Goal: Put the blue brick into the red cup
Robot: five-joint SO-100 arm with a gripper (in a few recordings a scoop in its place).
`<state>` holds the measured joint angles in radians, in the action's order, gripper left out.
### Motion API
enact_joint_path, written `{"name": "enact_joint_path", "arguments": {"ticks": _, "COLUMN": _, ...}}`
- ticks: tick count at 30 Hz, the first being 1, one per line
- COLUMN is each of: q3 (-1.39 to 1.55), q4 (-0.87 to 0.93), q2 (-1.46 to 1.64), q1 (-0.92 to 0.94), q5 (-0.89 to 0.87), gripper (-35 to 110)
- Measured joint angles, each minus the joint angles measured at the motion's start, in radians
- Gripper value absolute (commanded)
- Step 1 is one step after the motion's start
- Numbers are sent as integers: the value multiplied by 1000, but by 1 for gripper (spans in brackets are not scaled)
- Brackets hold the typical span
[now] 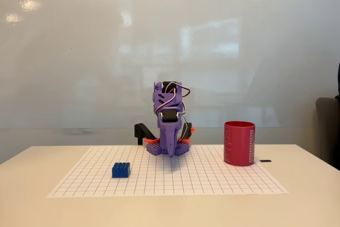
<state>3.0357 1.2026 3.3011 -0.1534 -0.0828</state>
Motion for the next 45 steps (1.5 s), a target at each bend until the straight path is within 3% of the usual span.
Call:
{"name": "enact_joint_path", "arguments": {"ticks": 14, "q3": 0, "q4": 0, "q2": 0, "q1": 0, "q5": -3, "gripper": -1}}
{"name": "enact_joint_path", "arguments": {"ticks": 21, "q3": -35, "q4": -5, "q2": -60, "q1": 0, "q5": -127, "gripper": -1}}
{"name": "enact_joint_path", "arguments": {"ticks": 28, "q3": -426, "q4": -3, "q2": -465, "q1": 2, "q5": -190, "gripper": -1}}
{"name": "enact_joint_path", "arguments": {"ticks": 36, "q3": -911, "q4": 169, "q2": -905, "q1": 98, "q5": -130, "gripper": -1}}
{"name": "enact_joint_path", "arguments": {"ticks": 45, "q3": -1152, "q4": 272, "q2": -1408, "q1": 229, "q5": -60, "gripper": -1}}
